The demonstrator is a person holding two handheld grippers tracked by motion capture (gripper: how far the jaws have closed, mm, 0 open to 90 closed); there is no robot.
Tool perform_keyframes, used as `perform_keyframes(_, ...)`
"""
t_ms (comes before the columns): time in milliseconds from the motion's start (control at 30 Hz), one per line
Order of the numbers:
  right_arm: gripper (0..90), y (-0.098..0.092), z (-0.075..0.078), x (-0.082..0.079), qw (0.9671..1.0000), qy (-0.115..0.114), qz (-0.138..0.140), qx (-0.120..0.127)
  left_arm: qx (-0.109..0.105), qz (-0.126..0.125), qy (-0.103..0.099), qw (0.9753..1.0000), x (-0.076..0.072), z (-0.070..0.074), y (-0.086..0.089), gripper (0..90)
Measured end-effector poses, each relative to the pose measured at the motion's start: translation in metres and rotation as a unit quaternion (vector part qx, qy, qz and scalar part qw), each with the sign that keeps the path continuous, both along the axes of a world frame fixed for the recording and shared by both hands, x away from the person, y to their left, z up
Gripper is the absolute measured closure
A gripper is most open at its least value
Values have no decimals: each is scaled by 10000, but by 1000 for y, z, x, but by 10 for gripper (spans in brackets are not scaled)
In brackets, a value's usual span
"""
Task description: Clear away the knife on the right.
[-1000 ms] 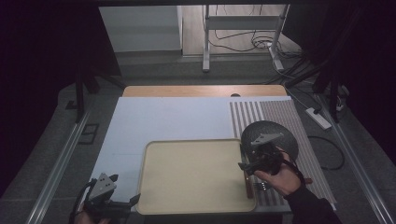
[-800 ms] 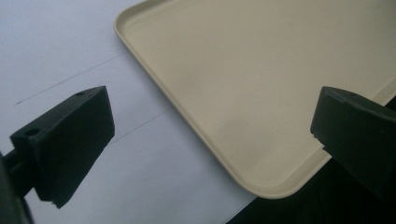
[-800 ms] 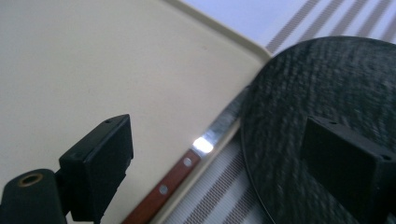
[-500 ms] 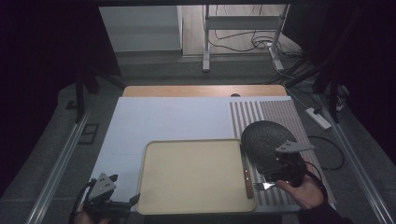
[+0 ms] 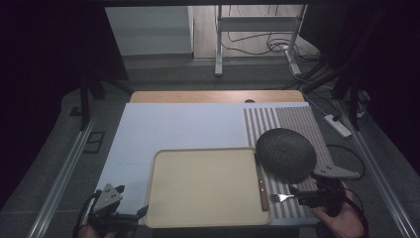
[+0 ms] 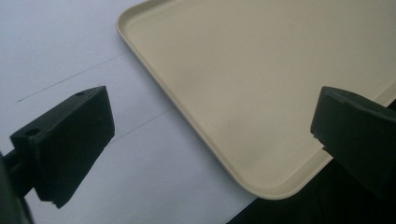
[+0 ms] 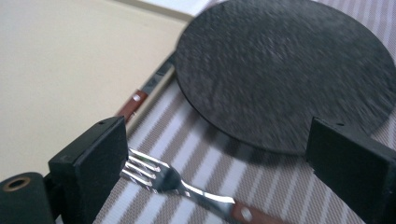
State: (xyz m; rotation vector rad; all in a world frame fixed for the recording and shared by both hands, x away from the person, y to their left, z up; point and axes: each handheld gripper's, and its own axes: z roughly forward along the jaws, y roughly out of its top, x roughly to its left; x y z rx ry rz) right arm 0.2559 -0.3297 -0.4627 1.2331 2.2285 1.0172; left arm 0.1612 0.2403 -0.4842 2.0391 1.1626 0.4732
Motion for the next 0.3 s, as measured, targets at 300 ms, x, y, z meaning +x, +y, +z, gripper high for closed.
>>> perform_keyframes(300, 51, -16, -4, -5, 9994, 135, -175, 261, -3, 9, 7, 10000, 1, 0, 0, 0)
